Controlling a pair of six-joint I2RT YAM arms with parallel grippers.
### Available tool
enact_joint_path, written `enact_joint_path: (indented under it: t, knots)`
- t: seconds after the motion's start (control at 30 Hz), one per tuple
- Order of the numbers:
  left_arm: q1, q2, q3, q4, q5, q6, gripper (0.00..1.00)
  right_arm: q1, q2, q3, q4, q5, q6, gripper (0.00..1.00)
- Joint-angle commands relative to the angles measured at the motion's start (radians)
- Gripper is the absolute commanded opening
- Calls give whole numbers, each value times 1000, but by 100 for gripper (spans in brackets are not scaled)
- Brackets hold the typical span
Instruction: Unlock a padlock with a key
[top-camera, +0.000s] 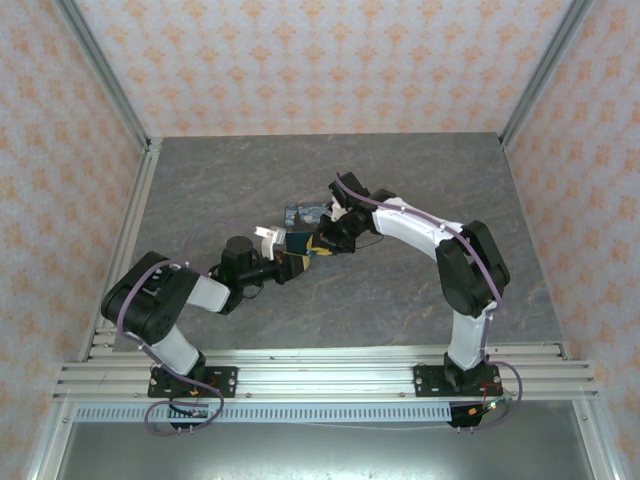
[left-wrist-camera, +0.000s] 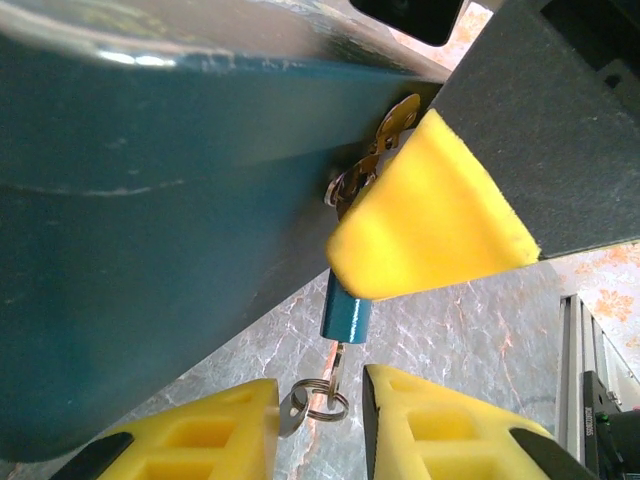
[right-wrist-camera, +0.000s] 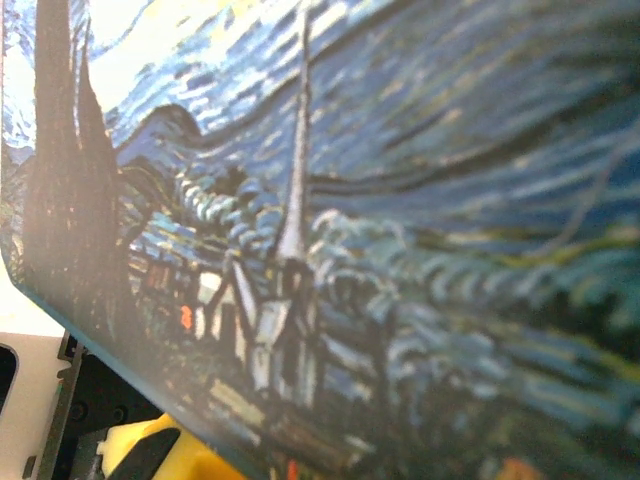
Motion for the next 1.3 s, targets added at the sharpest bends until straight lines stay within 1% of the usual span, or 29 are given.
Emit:
enact_joint_path:
  t: [0.0,0.33,0.4,0.47,0.5,0.63,0.8,1.0,1.1,1.27]
  knots:
    - [-8,6,21,53,16,-3,26,5,-7,41,-7,-17,11,0]
    - [-17,5,26,48,18,7,23,6,-8,33,9,-23,22,0]
    - [-20,2,28,48,18,11,19,5,-9,28,16,-26,26,0]
    - [-23,-3,30,43,18,19,8,5,-9,25,22,-28,32,0]
    - [-26,-5,30,41,15,24,6,5,-10,24,25,-29,35,0]
    - [-38,-35,30,1,-10,60,1,5,-12,21,34,-32,44,0]
    - [-54,-84,35,-83,-45,114,0,4,-13,15,49,-38,55,0]
    - [-96,-145,51,-214,-130,217,0,5,-14,1,78,-49,80,0]
    - [-133,-177,56,-281,-214,289,0,5,-14,-1,80,-48,85,0]
    - [-189,-223,39,-313,-356,367,0,5,-14,0,83,-47,97,0]
